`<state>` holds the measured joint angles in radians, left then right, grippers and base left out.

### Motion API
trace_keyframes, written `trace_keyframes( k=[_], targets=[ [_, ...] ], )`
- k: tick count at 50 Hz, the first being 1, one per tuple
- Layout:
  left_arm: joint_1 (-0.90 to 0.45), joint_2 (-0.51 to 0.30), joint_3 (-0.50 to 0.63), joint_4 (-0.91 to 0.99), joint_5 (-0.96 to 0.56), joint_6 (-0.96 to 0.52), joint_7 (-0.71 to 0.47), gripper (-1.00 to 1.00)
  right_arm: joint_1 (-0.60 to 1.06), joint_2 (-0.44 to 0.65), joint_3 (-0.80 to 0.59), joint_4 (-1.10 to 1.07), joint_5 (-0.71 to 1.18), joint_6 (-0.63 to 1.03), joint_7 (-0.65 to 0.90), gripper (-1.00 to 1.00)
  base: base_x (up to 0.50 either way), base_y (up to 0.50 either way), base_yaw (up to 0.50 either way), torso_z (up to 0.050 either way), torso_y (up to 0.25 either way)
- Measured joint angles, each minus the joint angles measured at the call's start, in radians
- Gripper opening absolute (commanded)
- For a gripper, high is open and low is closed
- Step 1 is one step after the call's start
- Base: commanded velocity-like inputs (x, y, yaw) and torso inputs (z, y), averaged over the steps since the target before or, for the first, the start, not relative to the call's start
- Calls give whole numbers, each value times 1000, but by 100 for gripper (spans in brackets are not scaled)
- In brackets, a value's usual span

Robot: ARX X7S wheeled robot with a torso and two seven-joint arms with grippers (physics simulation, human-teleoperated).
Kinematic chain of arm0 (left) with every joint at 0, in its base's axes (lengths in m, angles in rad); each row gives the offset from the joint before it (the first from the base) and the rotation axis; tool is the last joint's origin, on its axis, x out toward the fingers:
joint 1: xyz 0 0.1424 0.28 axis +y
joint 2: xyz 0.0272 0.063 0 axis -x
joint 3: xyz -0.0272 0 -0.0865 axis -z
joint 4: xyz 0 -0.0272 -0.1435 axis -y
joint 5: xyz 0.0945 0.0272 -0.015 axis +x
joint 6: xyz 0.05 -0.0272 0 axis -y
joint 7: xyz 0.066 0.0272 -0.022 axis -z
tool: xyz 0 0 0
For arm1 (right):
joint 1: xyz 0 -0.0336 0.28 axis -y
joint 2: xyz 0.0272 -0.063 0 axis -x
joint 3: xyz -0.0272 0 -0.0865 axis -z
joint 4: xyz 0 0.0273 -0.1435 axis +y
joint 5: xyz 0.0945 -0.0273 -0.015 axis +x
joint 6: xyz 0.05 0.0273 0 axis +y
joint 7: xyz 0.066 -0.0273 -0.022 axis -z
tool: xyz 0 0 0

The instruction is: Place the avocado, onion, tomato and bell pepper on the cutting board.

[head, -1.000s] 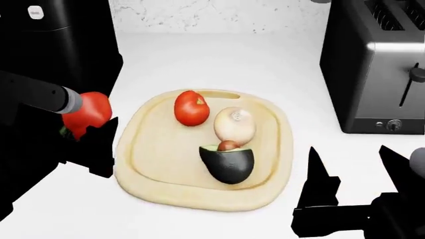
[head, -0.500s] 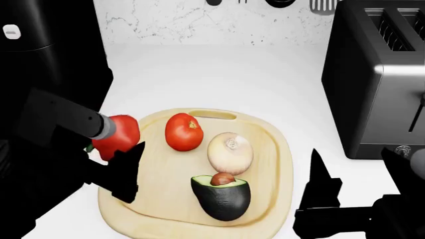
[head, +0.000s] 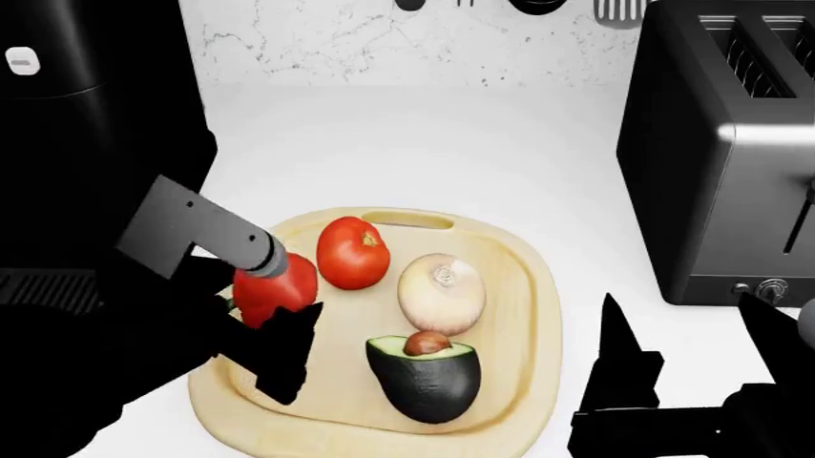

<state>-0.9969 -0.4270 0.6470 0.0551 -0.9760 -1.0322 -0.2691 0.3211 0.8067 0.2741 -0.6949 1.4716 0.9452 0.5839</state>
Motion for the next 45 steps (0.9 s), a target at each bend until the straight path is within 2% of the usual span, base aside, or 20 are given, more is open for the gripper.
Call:
trace_keyframes(
  k=[19,36,45],
  targets=[
    [-35,17,23,-10,-10,-19,8,100,-18,-1,3,1,-2,-9,-4,100,0,0,0,0,0],
    [-86,-35,-149,166,-192,-99,-153,100,52,7,-32,25,14,-3,14,100,0,0,0,0,0],
    [-84,-94,-262,237,-303,-120,-260,100,251,-2,-121,97,44,32,61,100,0,0,0,0,0]
  ],
)
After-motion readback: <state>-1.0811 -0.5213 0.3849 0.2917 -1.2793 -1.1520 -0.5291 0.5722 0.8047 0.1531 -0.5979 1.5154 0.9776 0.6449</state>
